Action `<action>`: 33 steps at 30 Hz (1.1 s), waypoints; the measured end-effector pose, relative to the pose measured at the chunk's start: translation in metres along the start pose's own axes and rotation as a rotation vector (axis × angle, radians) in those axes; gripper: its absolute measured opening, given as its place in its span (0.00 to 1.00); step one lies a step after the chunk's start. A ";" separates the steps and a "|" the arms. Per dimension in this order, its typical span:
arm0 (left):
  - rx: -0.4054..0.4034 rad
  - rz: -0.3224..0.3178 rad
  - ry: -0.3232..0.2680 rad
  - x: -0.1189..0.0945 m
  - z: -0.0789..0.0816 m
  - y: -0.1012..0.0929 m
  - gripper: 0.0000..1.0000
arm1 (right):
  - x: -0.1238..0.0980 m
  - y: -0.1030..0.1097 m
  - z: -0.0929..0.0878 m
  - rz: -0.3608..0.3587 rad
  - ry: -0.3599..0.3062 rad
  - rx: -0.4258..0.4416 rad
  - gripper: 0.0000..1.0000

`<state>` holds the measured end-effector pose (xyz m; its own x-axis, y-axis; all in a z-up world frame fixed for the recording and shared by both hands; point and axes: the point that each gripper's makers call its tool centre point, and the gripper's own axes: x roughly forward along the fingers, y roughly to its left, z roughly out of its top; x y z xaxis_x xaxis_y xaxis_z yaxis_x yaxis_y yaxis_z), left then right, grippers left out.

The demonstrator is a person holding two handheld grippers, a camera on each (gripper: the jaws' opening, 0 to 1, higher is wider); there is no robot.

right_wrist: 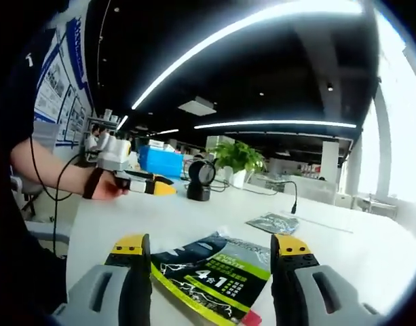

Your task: Clip sheet goods on table flip sheet goods clip sheet goods scan sheet goods put sheet goods back to table

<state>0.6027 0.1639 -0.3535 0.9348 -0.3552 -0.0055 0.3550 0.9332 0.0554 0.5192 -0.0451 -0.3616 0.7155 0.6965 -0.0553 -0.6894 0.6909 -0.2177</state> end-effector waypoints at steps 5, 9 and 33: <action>0.000 -0.002 -0.004 0.000 0.001 0.000 0.31 | 0.007 0.012 -0.013 0.030 0.059 -0.092 0.67; -0.003 -0.002 -0.007 0.000 0.001 0.000 0.31 | 0.014 0.020 -0.018 0.056 0.085 -0.125 0.67; -0.002 -0.005 -0.004 0.000 -0.001 0.001 0.31 | 0.012 0.049 -0.037 0.146 0.181 -0.009 0.02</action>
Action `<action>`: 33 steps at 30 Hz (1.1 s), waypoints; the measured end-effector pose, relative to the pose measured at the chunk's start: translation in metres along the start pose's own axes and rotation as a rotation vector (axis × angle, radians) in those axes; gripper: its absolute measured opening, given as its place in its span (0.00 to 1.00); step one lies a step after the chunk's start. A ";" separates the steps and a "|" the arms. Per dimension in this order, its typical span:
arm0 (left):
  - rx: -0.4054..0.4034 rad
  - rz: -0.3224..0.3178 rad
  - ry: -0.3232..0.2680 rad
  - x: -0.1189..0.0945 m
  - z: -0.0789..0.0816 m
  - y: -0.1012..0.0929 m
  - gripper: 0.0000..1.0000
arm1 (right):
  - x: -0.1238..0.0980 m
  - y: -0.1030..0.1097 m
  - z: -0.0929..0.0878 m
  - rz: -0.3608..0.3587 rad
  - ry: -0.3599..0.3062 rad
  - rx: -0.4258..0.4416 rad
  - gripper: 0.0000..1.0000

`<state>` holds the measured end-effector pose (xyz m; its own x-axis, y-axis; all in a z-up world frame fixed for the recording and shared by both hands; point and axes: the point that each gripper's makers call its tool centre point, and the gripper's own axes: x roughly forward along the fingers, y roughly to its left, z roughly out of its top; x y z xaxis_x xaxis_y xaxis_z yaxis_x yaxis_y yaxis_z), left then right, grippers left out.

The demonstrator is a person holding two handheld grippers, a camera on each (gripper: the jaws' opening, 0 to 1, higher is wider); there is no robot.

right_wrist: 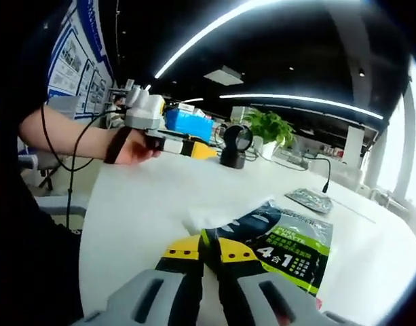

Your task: Clip sheet goods on table flip sheet goods clip sheet goods scan sheet goods put sheet goods back to table

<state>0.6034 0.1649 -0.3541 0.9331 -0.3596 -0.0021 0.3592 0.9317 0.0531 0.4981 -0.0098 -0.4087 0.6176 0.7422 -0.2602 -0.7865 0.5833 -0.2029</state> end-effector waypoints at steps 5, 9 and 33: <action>-0.002 0.001 0.000 0.000 0.000 0.000 0.31 | -0.003 -0.005 0.005 0.013 -0.022 0.085 0.00; 0.001 0.000 0.003 0.000 -0.001 0.000 0.31 | -0.006 -0.006 0.009 0.024 -0.040 0.133 0.00; -0.007 -0.001 -0.010 0.000 0.002 0.000 0.30 | -0.021 -0.029 0.038 -0.050 -0.172 0.337 0.00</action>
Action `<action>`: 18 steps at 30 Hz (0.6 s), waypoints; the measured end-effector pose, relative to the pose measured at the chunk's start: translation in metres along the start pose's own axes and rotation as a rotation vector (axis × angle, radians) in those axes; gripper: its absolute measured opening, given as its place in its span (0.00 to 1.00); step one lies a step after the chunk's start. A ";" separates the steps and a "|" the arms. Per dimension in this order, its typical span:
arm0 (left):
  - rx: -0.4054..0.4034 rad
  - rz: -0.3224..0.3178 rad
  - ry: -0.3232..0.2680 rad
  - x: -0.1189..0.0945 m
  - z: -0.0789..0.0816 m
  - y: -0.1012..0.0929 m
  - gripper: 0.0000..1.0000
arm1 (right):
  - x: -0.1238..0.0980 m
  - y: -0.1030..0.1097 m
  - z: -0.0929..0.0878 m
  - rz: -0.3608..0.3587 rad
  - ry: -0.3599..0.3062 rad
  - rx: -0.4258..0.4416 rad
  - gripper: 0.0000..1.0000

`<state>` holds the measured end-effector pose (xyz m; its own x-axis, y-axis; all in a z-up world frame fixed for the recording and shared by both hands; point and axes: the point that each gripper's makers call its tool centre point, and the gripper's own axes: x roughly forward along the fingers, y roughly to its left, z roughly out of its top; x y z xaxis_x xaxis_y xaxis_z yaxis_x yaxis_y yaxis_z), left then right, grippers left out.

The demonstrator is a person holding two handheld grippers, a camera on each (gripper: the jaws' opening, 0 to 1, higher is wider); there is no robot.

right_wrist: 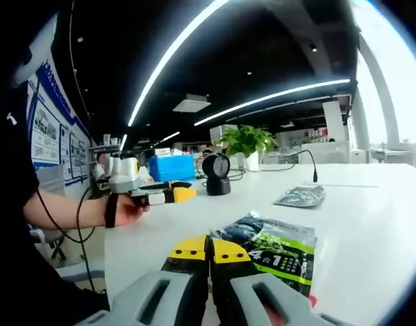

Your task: Clip sheet goods on table flip sheet goods clip sheet goods scan sheet goods put sheet goods back to table

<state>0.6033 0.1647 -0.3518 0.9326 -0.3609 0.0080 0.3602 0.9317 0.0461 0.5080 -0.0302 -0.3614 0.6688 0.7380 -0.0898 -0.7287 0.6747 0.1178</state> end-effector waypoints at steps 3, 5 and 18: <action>-0.004 -0.001 -0.002 0.000 0.000 0.000 0.30 | -0.001 -0.004 0.003 -0.010 -0.015 0.017 0.00; -0.002 -0.001 -0.003 0.000 0.000 0.000 0.30 | 0.000 -0.006 0.006 -0.019 -0.023 0.023 0.00; 0.002 -0.005 -0.009 0.000 0.002 0.000 0.30 | -0.001 -0.012 0.023 -0.061 -0.073 0.064 0.00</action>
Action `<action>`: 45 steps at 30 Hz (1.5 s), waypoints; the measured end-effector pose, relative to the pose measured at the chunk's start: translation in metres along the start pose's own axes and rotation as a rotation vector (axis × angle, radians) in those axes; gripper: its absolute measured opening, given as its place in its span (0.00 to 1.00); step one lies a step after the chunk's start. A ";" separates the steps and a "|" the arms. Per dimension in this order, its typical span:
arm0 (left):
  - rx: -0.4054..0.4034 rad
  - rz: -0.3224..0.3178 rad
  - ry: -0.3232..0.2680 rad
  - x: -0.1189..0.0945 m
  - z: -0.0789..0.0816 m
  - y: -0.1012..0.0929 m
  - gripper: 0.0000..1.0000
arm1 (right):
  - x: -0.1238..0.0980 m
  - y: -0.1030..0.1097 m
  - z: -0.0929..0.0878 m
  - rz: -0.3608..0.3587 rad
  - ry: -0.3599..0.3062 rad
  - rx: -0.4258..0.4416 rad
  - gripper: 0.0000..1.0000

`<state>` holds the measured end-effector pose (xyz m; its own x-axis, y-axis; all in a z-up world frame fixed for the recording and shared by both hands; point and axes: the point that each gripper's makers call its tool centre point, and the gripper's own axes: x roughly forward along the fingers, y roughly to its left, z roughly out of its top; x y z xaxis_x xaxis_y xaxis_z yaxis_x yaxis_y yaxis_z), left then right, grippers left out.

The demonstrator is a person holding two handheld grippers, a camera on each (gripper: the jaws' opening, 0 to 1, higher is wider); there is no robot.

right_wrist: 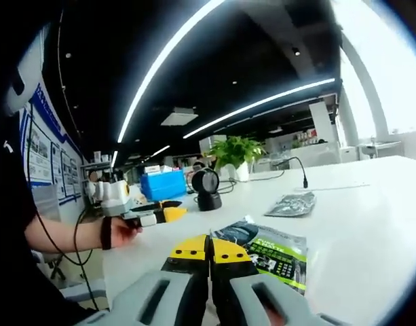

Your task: Clip sheet goods on table flip sheet goods clip sheet goods scan sheet goods put sheet goods back to table

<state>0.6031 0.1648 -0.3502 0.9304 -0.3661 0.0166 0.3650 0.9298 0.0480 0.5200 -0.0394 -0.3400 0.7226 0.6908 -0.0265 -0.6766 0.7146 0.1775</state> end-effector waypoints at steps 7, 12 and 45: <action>0.013 0.003 0.002 0.000 -0.001 0.000 0.30 | -0.003 -0.008 0.011 -0.030 -0.042 0.021 0.00; -0.001 0.008 -0.009 -0.001 0.001 0.002 0.30 | -0.002 -0.011 0.017 -0.043 -0.060 0.028 0.00; -0.012 -0.009 -0.016 -0.001 0.001 0.001 0.30 | 0.008 -0.032 0.084 -0.136 -0.300 0.329 0.00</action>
<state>0.6030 0.1661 -0.3496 0.9264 -0.3752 0.0319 0.3741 0.9267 0.0361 0.5592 -0.0655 -0.2635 0.8437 0.4958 0.2060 -0.5268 0.6903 0.4960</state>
